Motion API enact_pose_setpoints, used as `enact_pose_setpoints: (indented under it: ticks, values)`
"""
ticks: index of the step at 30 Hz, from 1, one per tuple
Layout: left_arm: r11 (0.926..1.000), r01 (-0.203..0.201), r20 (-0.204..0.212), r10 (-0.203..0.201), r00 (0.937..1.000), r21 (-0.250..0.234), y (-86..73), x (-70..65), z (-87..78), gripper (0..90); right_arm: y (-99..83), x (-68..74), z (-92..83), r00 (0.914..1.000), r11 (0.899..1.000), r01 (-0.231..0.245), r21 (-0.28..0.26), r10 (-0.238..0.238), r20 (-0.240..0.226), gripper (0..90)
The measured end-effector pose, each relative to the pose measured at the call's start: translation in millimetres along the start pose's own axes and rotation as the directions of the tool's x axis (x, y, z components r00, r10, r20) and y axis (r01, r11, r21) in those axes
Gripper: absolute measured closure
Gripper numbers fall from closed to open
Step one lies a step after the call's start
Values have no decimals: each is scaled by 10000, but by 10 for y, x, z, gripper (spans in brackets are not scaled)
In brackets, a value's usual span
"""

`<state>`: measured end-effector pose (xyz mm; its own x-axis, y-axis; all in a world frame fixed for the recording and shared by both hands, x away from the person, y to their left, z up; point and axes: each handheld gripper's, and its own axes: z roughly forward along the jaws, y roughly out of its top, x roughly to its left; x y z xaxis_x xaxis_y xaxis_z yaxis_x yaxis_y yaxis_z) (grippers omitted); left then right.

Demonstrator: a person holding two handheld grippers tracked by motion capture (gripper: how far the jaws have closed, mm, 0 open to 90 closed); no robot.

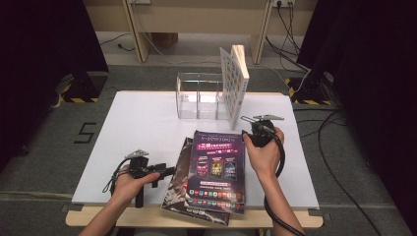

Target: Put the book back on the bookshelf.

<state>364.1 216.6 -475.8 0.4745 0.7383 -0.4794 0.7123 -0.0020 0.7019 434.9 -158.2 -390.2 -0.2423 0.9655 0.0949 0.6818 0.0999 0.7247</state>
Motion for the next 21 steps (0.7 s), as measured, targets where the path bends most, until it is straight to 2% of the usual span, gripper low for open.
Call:
enact_pose_setpoints:
  ticks: [1,8,12,15,21]
  values:
    - [10000,-73,-11,73,10000,-8,37,-29,44,462,-72,-3,31,10000,9998,-28,205,29,-75,561]
    - [9993,-295,0,296,9996,243,116,-119,230,462,-256,25,110,9991,9962,-70,868,106,-410,558]
    - [9979,-442,-43,444,9990,473,172,-191,407,462,-429,32,212,9976,9887,-207,1485,301,-617,556]
    - [9971,-456,-15,458,9990,608,201,-217,476,461,-481,30,247,9968,9861,-262,1643,381,-696,556]
    - [9958,-445,-292,470,9985,804,261,-240,637,462,-552,25,289,9954,9824,-349,1834,505,-811,552]
